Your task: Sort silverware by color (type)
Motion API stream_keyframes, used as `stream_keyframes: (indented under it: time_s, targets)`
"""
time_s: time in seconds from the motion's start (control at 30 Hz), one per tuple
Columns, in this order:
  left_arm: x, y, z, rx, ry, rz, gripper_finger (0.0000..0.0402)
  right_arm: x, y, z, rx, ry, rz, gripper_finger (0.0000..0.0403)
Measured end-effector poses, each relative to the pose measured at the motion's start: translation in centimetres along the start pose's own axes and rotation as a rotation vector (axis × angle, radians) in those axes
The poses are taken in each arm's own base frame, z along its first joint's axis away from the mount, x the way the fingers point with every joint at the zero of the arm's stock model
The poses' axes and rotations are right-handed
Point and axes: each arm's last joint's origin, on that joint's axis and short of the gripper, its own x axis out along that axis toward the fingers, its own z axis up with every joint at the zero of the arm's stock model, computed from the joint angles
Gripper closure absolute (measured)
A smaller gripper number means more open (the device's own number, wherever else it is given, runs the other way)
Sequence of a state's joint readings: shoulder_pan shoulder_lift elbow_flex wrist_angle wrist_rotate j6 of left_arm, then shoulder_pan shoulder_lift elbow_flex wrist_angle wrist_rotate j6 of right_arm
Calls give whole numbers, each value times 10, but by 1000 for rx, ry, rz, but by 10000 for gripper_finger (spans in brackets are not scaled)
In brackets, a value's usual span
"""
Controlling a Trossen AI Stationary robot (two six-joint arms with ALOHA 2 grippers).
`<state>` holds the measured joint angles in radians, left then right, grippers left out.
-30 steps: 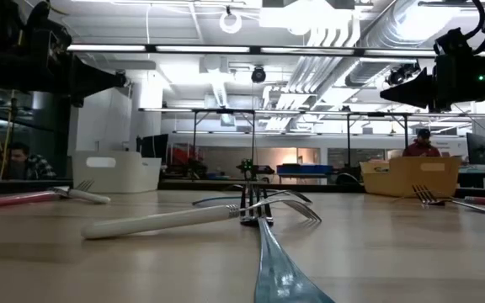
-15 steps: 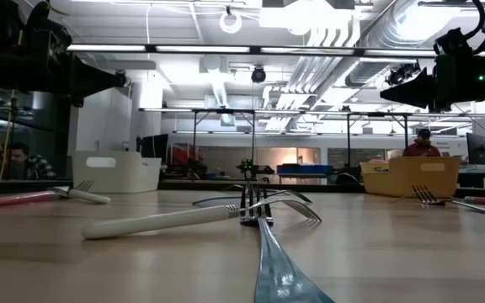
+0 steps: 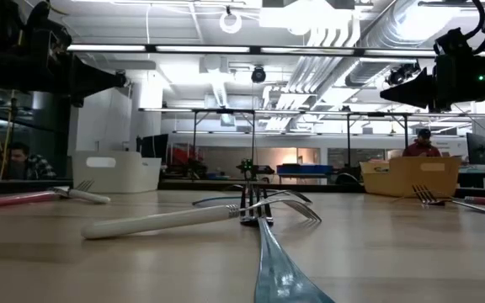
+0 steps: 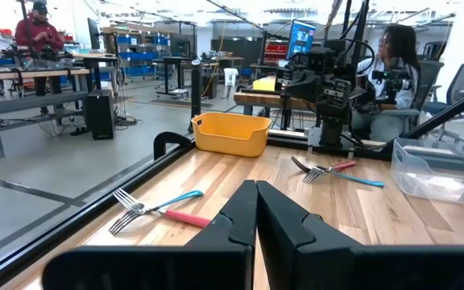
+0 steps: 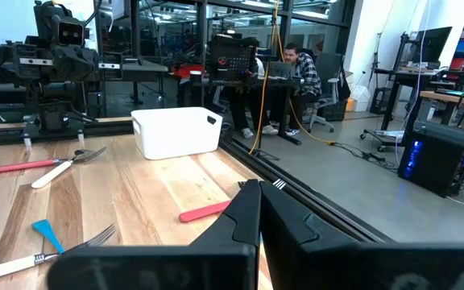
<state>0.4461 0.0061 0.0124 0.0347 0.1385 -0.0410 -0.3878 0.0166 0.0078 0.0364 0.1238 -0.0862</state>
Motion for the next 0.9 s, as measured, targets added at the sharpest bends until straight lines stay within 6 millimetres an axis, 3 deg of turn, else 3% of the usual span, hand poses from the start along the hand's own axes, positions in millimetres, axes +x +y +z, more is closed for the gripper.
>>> stream_keyframes:
  time_s: [0.67,0.9]
  targets:
    - [0,0,0,0,0,0,401,0,0,0,-1,-1,0,402]
    - [0,0,0,0,0,0,401,0,-1,1,-259,-4,-36,402]
